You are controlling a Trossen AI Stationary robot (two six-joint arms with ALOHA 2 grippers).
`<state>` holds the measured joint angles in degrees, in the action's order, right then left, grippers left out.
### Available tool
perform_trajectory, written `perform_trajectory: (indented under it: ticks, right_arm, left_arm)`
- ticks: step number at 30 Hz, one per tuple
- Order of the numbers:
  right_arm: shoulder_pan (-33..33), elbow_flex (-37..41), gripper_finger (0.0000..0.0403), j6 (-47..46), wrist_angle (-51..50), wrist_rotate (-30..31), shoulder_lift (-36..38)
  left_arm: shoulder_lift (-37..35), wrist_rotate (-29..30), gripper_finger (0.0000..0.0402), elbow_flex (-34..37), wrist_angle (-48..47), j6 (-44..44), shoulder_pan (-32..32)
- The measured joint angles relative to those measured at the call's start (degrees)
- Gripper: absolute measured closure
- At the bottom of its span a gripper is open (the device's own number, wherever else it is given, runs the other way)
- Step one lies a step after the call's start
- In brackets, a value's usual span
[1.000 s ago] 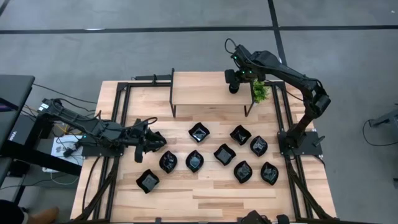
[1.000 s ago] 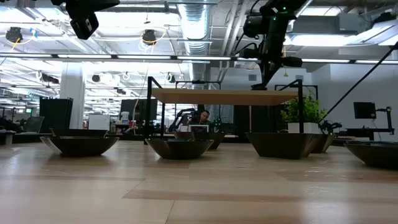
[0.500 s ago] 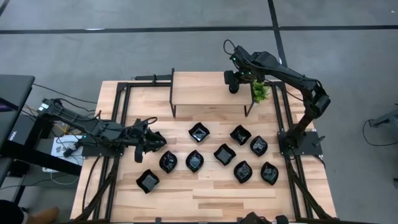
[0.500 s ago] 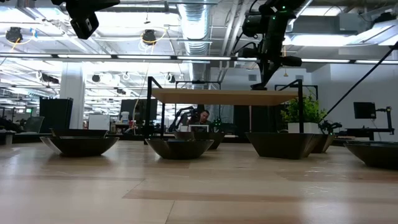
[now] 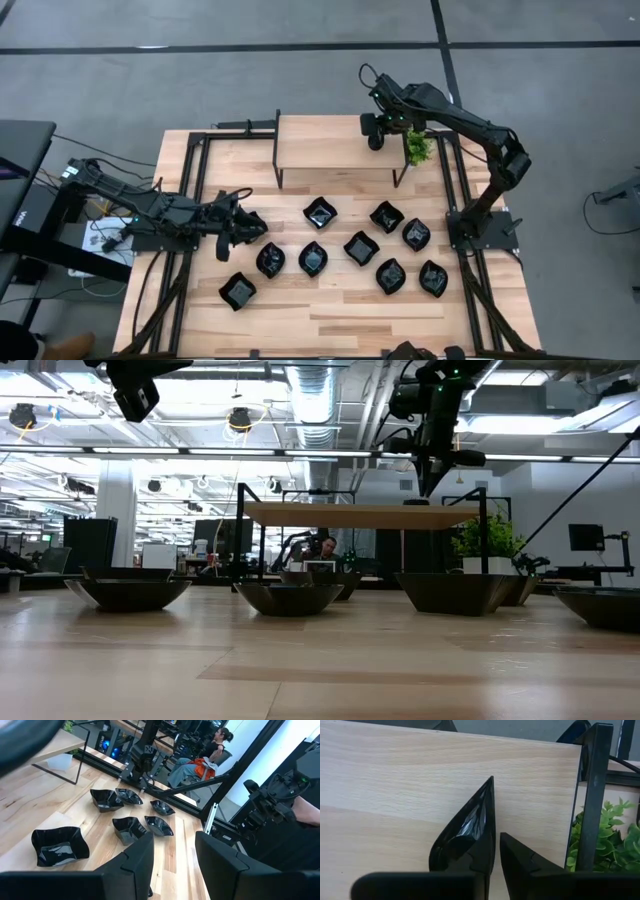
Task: Pick & Place Mini shaped plates
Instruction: Stack the drop-shaped plate on top of the other drop-shaped plates on the shelf, then put the leaf-shaped plate on the shelf
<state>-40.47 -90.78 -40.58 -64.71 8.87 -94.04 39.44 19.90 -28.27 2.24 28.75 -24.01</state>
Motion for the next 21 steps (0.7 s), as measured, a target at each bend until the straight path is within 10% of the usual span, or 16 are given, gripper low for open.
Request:
perform_trajectory:
  ticks: [21]
  right_arm:
    - [8.9,0.0,0.0399,10.4,-5.8,0.2,9.2]
  left_arm:
    - [0.0,0.0,0.0257,0.0,0.4,0.0,0.0]
